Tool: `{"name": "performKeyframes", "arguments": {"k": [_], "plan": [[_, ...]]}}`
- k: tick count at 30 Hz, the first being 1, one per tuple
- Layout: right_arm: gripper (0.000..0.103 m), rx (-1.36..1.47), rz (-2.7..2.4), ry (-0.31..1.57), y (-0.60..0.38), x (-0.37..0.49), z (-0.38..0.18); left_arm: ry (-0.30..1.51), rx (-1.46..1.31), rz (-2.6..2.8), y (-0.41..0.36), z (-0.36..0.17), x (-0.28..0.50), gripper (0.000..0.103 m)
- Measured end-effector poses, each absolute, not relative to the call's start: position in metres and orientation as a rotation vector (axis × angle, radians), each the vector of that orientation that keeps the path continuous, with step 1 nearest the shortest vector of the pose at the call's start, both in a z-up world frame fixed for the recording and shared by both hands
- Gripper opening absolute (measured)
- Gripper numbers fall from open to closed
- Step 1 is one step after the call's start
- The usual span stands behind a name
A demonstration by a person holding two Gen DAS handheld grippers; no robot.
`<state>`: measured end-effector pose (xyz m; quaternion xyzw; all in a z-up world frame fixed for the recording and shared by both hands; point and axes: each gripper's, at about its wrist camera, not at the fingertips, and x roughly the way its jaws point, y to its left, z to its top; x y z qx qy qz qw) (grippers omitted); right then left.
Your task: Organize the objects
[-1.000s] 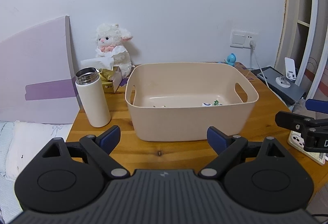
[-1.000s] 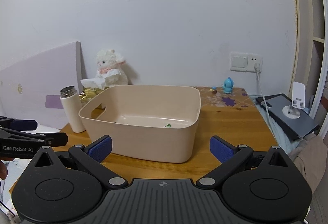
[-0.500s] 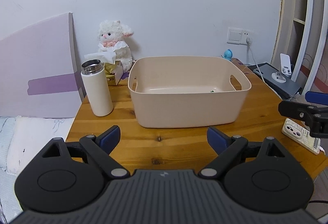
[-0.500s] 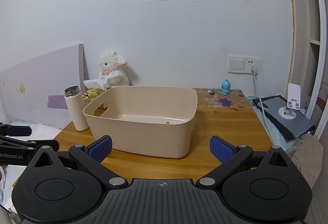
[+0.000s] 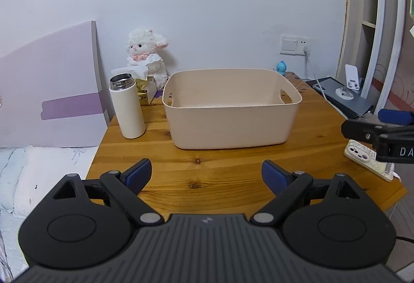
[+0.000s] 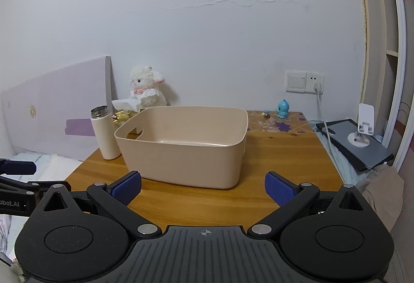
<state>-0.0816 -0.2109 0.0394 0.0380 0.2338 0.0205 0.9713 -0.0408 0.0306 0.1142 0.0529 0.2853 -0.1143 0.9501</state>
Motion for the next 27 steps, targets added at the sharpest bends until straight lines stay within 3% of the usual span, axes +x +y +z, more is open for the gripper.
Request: {"name": "performKeyframes", "arguments": {"k": [27], "plan": [[0.103,0.033,0.011,0.521,-0.209,-0.083,0.035,0.623,0.066,-0.22,0.039,0.116,-0.042,0.097]]}}
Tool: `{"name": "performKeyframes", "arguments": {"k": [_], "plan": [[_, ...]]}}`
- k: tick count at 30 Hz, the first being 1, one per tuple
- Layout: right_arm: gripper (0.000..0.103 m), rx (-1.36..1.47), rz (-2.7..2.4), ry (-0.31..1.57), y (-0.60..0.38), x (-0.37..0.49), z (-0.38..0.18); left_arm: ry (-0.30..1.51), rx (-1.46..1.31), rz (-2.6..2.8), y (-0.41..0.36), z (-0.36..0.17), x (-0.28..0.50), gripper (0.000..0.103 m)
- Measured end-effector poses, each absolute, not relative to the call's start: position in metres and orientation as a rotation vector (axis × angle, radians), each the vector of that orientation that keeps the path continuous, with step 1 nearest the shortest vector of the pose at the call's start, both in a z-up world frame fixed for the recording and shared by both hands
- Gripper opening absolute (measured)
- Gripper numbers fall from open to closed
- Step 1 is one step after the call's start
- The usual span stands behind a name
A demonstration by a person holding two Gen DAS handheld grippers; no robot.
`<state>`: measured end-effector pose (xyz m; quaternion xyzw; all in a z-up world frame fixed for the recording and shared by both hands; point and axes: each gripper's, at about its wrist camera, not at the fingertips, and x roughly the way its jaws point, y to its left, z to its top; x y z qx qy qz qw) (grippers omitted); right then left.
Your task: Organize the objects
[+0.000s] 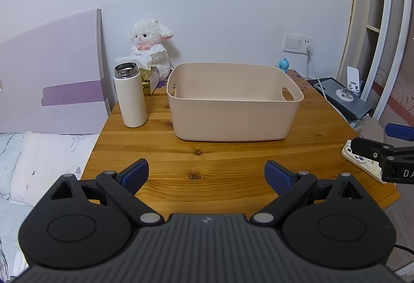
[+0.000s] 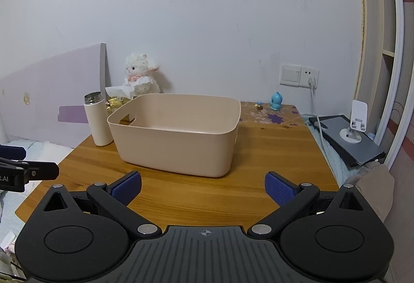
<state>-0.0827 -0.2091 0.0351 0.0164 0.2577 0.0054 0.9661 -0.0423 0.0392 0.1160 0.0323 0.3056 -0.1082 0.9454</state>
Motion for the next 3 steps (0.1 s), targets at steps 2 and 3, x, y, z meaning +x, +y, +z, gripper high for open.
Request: {"name": "performKeyframes", "arguments": {"k": [2,3], "plan": [[0.103,0.035,0.011,0.531,-0.21,-0.0789,0.0332,0.622,0.065,-0.221,0.0388,0.116,-0.0418,0.097],[0.103,0.036,0.01,0.536,-0.2103,-0.0771,0.0321,0.62,0.064,-0.224,0.0382,0.1158,-0.0412,0.097]]}}
